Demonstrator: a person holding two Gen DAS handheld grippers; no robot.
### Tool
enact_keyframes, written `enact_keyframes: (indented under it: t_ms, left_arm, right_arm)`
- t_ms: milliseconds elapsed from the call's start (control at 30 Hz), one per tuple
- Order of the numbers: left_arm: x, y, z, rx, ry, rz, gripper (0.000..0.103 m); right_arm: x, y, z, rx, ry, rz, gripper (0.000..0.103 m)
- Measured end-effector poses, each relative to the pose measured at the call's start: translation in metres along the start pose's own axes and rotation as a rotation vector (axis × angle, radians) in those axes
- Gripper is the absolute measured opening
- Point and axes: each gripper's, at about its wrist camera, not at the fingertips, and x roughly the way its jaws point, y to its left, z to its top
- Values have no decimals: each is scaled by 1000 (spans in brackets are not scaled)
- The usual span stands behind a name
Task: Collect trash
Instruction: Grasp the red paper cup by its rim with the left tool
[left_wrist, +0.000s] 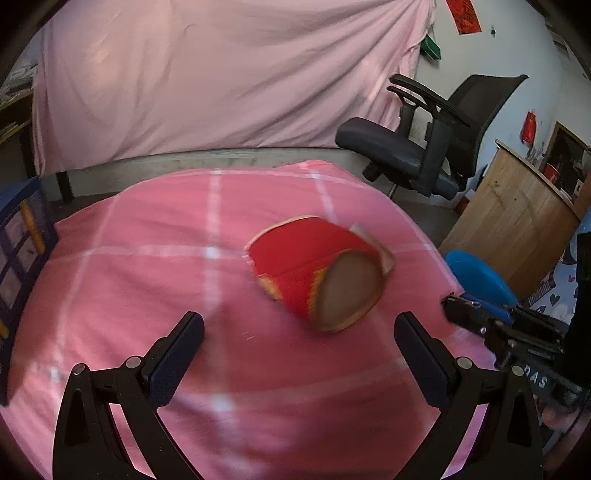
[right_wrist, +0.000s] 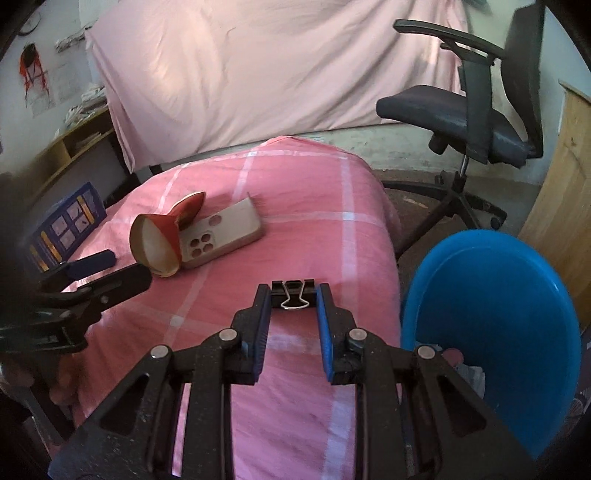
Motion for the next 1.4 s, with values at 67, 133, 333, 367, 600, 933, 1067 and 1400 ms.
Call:
enact_keyframes:
  t_ms: [67,133,333,367,600,933,1067,1400]
  left_arm:
    - [6,-6,5,4,7,6,100]
    - [11,-10,8,7,18,27,100]
    - [24,-22,15,19,25,87,99]
    - [26,-22,15,16,23,94,95]
    - [19,-13,14,-42,-25,121,66]
    - [-14,20,2,-143,-102,89,65]
    - [-28,34,-5,-172,-103,84,65]
    - [-54,46,-21,-160,-97,79,54]
  right_arm:
    - [-1,-3,-1,8,1,-1,50]
    - [-3,-5,-3,17,-1,2,50]
    - [-4,-10,-4,33,-4,13,50]
    - [-4,-10,-4,32,-5,16,50]
    - [-5,-9,-4,20,-5,23,50]
    - [-4,-4,-5,3,-3,37,50]
    - [-3,-1,-5,-9,0,53,50]
    - [1,13,-7,-48,12,86,50]
